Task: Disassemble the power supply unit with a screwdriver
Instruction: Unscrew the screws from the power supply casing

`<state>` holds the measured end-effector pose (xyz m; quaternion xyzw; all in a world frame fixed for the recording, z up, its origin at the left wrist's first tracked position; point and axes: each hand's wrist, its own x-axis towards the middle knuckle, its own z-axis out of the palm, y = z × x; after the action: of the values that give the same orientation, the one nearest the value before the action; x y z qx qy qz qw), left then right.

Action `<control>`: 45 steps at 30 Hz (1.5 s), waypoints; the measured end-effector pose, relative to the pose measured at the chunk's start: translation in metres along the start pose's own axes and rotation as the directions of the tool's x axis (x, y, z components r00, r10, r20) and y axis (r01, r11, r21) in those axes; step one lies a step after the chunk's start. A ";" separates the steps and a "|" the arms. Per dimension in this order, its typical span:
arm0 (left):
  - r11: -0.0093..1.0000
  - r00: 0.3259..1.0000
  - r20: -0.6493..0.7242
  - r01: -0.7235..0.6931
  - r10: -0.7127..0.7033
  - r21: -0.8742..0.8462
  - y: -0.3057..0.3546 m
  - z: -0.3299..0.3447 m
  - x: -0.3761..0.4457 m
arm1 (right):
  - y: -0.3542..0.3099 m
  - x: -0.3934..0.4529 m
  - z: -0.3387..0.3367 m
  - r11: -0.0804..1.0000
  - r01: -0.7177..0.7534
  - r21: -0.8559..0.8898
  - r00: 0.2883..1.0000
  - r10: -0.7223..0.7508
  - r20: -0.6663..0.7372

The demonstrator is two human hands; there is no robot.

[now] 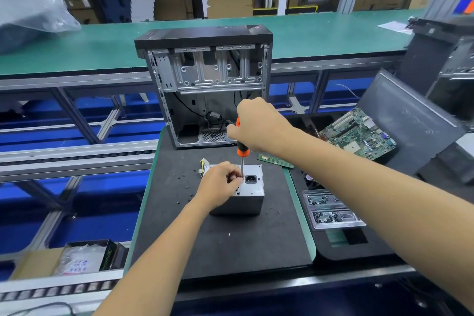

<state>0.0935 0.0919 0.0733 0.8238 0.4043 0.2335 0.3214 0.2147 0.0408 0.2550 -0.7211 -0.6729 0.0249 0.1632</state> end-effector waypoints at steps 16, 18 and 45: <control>0.992 0.997 -0.014 -0.076 0.078 0.103 -0.003 0.004 -0.003 | 0.001 0.003 -0.001 0.988 0.089 -0.125 0.992 -0.076 0.103; 0.990 0.997 -0.012 -0.080 0.082 0.119 -0.002 0.005 -0.004 | 0.002 0.005 -0.004 0.984 0.139 -0.114 0.973 -0.113 0.202; 0.965 0.985 -0.089 -0.126 0.150 0.230 -0.002 0.013 -0.006 | -0.003 0.011 -0.017 0.933 0.273 -0.235 0.921 -0.182 0.345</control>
<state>0.0975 0.0833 0.0622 0.8674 0.3859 0.2519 0.1876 0.2176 0.0482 0.2740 -0.6393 -0.7669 0.0267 -0.0484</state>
